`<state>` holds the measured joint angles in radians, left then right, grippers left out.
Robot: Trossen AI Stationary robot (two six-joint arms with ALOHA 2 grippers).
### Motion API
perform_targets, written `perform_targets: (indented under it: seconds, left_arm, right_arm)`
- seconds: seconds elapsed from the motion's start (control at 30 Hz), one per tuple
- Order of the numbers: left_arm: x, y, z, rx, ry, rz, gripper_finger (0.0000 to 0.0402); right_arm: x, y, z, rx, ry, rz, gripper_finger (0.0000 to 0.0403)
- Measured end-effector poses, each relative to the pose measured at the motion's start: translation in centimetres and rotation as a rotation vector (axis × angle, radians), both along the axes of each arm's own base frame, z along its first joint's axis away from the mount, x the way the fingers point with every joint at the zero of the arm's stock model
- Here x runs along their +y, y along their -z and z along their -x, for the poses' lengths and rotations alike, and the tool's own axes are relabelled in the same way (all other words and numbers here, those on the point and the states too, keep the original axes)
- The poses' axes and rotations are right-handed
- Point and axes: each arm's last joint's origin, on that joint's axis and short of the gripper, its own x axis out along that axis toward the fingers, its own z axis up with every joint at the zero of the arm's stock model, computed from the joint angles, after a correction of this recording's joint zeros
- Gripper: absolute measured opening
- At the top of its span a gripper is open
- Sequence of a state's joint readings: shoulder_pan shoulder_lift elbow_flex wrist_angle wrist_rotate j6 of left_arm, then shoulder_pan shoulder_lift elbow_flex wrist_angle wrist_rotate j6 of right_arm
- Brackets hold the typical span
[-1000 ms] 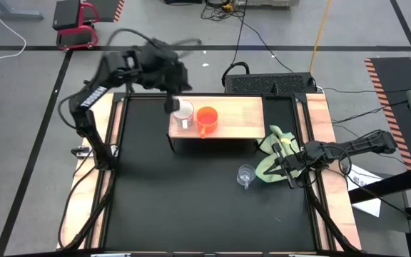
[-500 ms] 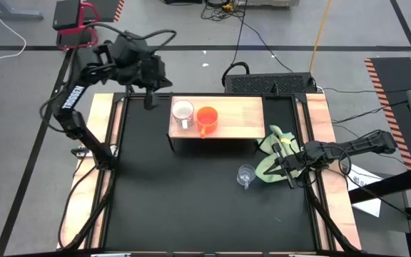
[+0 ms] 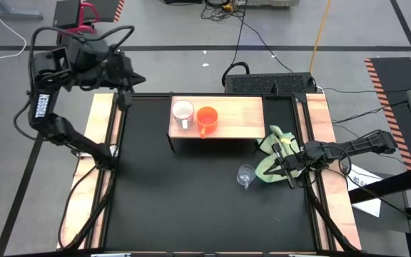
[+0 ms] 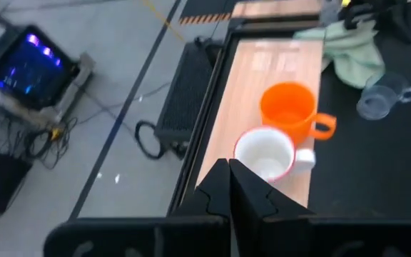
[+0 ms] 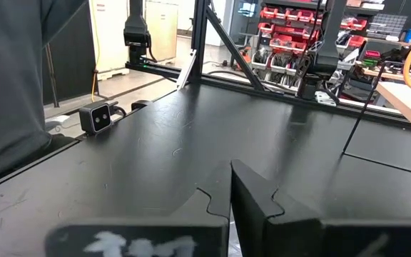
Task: Stack small to large cups/mugs on shelf
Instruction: Put the transparent cup on the shelf
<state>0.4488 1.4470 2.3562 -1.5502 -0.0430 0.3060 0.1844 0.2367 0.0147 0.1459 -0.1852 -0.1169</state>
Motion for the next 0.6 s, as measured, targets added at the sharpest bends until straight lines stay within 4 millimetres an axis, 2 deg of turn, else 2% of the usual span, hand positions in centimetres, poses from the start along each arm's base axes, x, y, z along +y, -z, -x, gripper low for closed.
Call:
perform_targets:
  seconds: [0.23, 0.6]
  left_arm:
    - [-1.1, 0.0, 2.6, -0.01, -0.061, -0.005, 0.0]
    - [-3.1, 1.4, 7.1, -0.063, -0.137, -0.021, 0.0]
  right_arm:
    - [0.0, 0.0, 0.0, -0.001, 0.001, -0.009, 0.0]
    - [0.0, -0.1, 0.0, 0.002, 0.003, -0.025, 0.0]
